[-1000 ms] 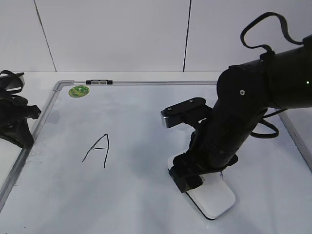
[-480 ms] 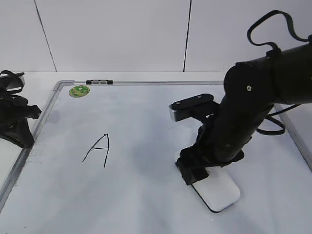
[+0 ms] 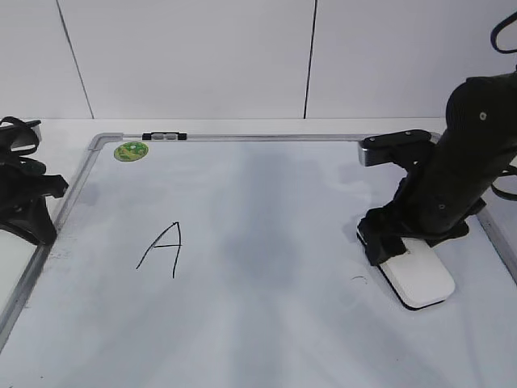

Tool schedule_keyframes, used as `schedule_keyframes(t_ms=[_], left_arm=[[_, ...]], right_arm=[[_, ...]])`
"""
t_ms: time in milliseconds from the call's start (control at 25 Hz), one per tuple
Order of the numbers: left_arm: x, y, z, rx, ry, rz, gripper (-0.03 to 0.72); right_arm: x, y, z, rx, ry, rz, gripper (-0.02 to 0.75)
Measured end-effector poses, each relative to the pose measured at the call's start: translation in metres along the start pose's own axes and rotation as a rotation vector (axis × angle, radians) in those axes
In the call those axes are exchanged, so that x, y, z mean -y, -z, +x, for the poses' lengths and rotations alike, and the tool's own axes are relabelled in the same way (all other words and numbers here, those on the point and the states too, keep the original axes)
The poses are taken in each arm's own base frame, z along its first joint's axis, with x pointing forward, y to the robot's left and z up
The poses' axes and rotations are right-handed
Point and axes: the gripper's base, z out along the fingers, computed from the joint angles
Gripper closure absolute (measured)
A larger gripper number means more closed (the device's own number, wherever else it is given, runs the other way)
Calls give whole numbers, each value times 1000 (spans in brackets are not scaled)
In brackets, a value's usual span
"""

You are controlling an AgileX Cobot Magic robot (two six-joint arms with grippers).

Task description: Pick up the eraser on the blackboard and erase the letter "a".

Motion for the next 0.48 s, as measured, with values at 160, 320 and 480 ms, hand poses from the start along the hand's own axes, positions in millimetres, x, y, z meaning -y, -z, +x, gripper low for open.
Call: schedule_keyframes(t_ms=[160,320,480], left_arm=[[0,0,0,0,0,0,640],[0,0,0,0,0,0,640],[0,0,0,0,0,0,640]], right_arm=[[-5,0,0,2,13,-3,172],[-29,0,0,-2,115,-2,172],[-76,2,6,-6,253,-35,172]])
